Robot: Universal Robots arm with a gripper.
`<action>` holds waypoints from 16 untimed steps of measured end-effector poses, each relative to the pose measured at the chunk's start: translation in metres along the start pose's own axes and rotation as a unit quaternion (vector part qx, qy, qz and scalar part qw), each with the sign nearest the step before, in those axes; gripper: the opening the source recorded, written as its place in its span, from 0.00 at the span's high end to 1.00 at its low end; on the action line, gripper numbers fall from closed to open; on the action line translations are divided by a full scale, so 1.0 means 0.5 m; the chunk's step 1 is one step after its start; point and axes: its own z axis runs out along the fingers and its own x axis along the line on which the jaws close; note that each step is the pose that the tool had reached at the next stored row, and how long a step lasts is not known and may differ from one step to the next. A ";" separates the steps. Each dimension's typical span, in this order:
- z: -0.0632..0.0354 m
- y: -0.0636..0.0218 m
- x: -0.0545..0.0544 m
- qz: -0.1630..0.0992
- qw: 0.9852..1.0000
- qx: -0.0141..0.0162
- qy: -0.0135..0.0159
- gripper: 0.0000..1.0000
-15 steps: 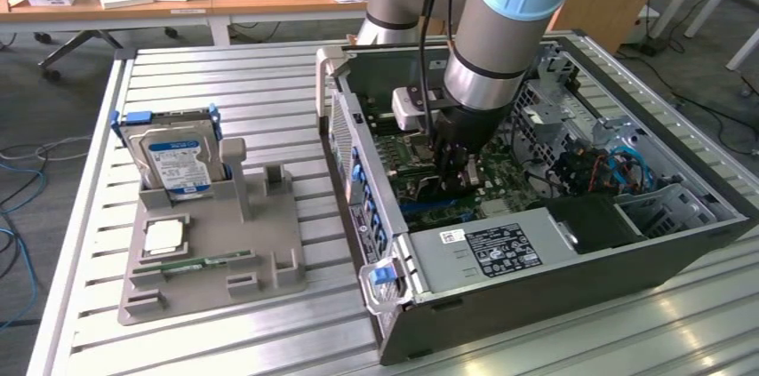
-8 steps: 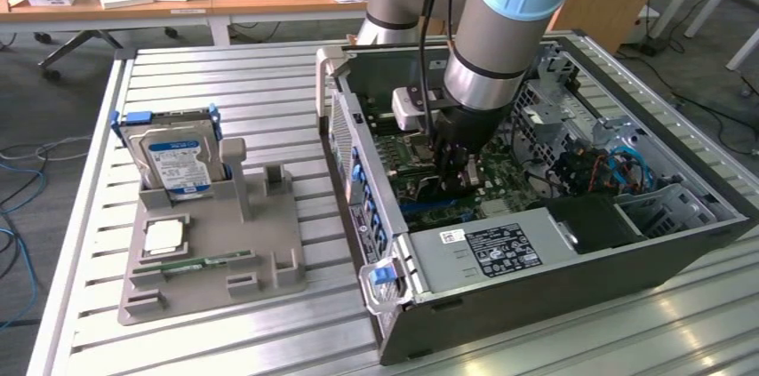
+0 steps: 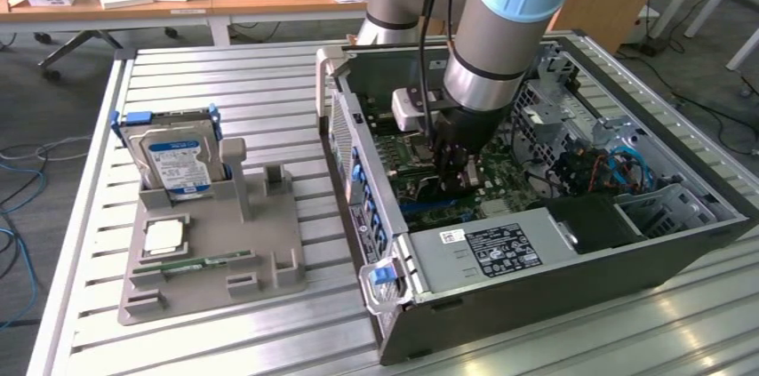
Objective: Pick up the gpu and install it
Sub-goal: 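Insert the gpu into the slot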
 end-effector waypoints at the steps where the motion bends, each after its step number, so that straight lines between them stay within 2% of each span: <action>1: 0.000 0.000 0.000 0.000 1.000 0.000 0.000 0.74; 5: 0.000 0.000 0.000 0.000 1.000 0.000 0.001 0.74; 16: 0.001 0.000 0.000 0.000 1.000 0.000 0.000 0.73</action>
